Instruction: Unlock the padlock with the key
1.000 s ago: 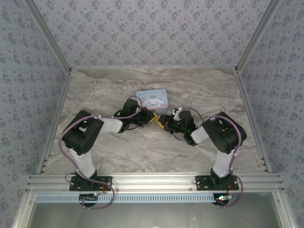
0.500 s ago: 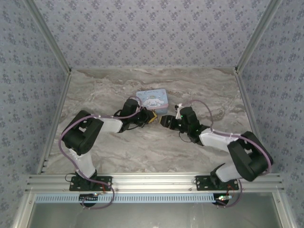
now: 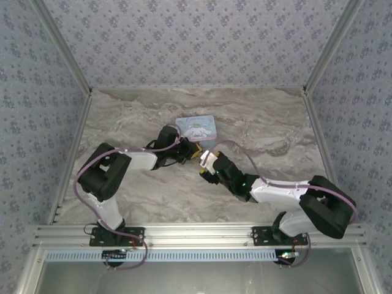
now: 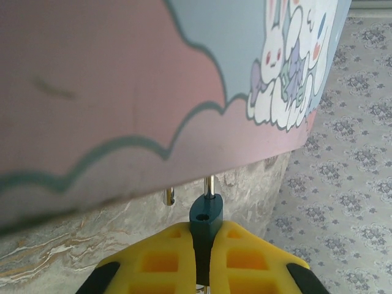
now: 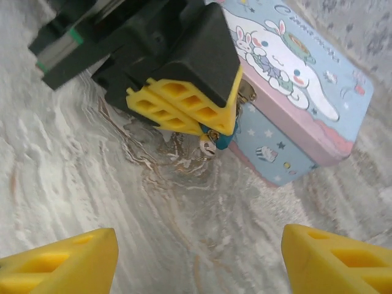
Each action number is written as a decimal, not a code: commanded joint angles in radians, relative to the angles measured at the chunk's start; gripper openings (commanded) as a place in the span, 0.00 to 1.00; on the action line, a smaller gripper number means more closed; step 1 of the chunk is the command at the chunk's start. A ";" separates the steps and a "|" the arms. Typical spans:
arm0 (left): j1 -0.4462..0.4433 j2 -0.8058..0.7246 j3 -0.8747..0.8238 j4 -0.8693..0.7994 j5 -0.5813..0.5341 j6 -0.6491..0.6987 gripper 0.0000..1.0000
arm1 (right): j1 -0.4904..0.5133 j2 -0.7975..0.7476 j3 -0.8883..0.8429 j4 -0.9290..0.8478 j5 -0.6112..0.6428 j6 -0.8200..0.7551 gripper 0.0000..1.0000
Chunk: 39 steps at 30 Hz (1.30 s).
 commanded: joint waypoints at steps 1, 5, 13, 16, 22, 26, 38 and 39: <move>0.006 -0.032 0.014 -0.023 0.030 -0.021 0.00 | -0.003 0.049 0.003 0.093 0.084 -0.189 0.72; 0.006 -0.034 0.017 -0.022 0.034 -0.021 0.00 | -0.019 0.099 0.007 0.160 0.065 -0.227 0.71; 0.006 -0.031 0.014 -0.014 0.041 -0.030 0.00 | -0.028 0.184 0.044 0.245 0.031 -0.255 0.63; 0.007 -0.027 0.014 -0.008 0.047 -0.035 0.00 | -0.035 0.197 0.058 0.266 0.011 -0.258 0.59; 0.008 -0.023 0.018 -0.003 0.055 -0.039 0.00 | -0.052 0.225 0.076 0.278 -0.017 -0.258 0.48; 0.008 -0.022 0.020 0.001 0.057 -0.044 0.00 | -0.053 0.250 0.088 0.287 -0.019 -0.259 0.43; 0.008 -0.017 0.018 0.010 0.063 -0.050 0.00 | -0.054 0.286 0.112 0.316 -0.011 -0.221 0.31; 0.008 -0.017 0.017 0.012 0.063 -0.052 0.00 | -0.054 0.289 0.116 0.316 -0.009 -0.217 0.30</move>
